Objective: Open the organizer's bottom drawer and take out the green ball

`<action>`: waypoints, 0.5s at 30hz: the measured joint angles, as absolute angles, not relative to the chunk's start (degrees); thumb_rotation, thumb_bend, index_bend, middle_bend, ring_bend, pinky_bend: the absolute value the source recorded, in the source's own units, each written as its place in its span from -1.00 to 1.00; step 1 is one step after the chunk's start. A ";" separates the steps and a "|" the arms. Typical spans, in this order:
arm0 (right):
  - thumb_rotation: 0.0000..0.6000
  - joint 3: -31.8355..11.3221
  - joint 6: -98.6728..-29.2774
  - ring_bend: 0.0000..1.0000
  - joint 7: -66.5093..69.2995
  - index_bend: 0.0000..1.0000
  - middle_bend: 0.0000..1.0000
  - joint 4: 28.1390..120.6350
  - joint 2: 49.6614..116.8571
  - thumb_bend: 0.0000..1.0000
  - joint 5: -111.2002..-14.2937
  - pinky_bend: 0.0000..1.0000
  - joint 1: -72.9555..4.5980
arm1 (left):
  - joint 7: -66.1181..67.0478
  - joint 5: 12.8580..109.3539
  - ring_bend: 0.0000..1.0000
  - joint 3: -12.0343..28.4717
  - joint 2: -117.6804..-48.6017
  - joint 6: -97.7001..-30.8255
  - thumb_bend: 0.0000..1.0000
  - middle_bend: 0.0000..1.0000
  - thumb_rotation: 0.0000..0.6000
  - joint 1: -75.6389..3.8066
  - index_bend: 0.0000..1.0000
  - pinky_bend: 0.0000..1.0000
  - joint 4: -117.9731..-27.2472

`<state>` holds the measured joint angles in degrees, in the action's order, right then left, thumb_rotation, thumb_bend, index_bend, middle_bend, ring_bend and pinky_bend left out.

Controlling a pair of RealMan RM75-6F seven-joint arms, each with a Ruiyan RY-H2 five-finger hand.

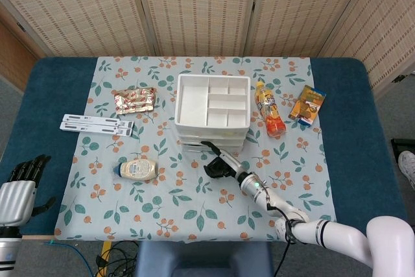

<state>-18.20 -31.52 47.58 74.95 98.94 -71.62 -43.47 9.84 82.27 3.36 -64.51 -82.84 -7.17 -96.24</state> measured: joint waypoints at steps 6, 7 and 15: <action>1.00 -18.24 -31.35 0.96 48.31 -0.98 0.87 73.87 99.38 0.13 -72.15 1.00 -44.16 | 10.11 82.07 -0.73 3.34 -64.34 -82.82 -0.65 -0.76 1.00 -7.12 -0.80 -0.74 -96.47; 1.00 -18.27 -31.37 0.96 48.47 -0.96 0.87 73.71 99.46 0.13 -72.20 1.00 -44.27 | 10.13 82.04 -0.73 3.33 -64.31 -82.83 -0.65 -0.76 1.00 -7.09 -0.80 -0.74 -96.52; 1.00 -17.81 -31.93 0.96 49.11 -0.73 0.87 73.55 99.31 0.16 -72.94 1.00 -44.33 | 10.39 81.84 -0.73 3.23 -64.30 -82.61 -0.64 -0.76 1.00 -7.10 -0.80 -0.74 -96.66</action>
<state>-17.81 -31.93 49.11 73.55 99.31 -72.94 -44.33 10.39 81.84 3.23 -64.30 -82.61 -7.10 -96.66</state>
